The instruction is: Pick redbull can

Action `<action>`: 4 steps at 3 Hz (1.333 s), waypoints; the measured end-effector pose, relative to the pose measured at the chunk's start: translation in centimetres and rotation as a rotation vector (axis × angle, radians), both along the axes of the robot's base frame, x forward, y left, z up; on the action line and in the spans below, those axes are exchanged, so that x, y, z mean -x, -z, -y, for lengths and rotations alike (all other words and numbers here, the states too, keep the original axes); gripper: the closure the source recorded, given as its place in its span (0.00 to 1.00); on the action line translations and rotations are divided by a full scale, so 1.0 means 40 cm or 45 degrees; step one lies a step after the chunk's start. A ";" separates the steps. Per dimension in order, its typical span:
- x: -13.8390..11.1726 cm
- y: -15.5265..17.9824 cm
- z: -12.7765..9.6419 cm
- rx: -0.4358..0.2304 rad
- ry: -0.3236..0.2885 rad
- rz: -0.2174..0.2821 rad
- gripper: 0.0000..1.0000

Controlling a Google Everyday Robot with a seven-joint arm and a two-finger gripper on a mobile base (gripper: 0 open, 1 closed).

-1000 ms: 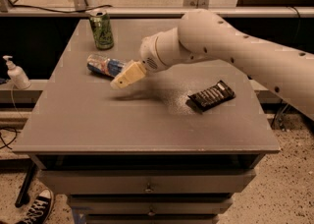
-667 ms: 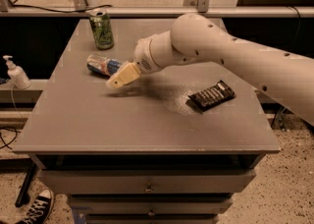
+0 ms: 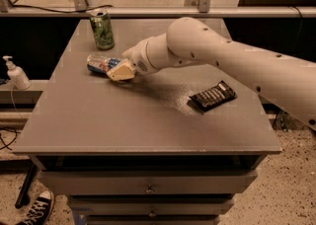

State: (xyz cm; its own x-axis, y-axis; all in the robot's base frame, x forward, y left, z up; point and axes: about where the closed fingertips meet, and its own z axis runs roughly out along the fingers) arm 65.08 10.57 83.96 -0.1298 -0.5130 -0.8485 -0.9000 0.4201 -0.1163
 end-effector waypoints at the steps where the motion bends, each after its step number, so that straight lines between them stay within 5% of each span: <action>1: 0.003 -0.008 0.002 -0.017 0.004 0.000 0.64; 2: 0.006 -0.030 0.010 -0.026 -0.002 0.011 0.88; 3: 0.012 -0.079 0.014 -0.020 -0.069 0.029 1.00; 4: 0.043 -0.157 0.037 0.003 -0.181 0.046 1.00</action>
Offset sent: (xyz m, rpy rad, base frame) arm -0.0027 -0.0125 0.0243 0.0278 -0.0216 0.0012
